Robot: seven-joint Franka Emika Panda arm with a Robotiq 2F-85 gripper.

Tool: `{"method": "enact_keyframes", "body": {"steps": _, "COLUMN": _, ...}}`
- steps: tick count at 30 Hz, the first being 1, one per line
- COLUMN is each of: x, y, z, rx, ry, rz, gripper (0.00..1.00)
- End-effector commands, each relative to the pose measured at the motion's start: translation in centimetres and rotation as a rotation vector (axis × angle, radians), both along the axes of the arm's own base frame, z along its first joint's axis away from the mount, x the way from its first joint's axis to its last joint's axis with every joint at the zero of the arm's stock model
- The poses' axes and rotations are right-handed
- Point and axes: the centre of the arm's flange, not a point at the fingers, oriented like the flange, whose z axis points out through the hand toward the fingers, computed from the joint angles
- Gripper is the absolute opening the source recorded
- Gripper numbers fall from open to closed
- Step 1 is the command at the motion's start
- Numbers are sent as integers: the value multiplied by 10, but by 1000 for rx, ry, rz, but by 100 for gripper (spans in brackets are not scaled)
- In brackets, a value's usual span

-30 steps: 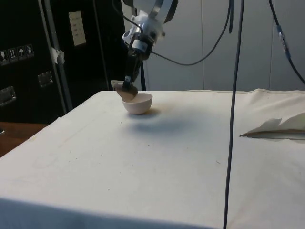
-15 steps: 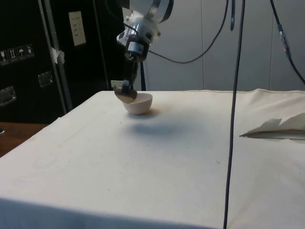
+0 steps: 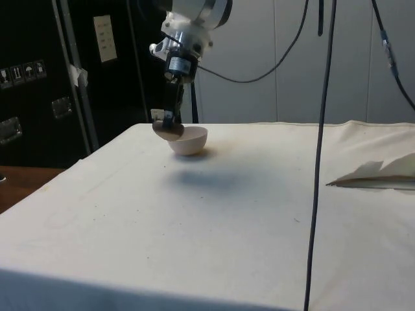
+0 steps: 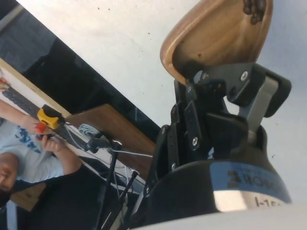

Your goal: Pour the coffee beans from the cup into the bowl.

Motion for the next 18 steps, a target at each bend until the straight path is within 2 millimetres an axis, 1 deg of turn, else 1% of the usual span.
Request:
{"method": "enact_keyframes", "body": {"steps": 1, "x": 0, "y": 2, "z": 0, "rx": -3, "ry": -1, "rz": 1, "gripper": 0}}
{"method": "enact_keyframes", "body": {"steps": 6, "x": 2, "y": 12, "z": 3, "rx": -46, "ry": 1, "rz": 5, "gripper": 0}}
{"method": "enact_keyframes", "body": {"steps": 8, "x": 3, "y": 15, "z": 4, "rx": -54, "ry": 1, "rz": 7, "gripper": 0}}
{"method": "enact_keyframes", "body": {"steps": 9, "x": 4, "y": 14, "z": 3, "rx": -36, "ry": 0, "rz": 14, "gripper": 0}}
{"method": "enact_keyframes", "body": {"steps": 18, "x": 7, "y": 30, "z": 7, "rx": -94, "ry": 0, "rz": 22, "gripper": 0}}
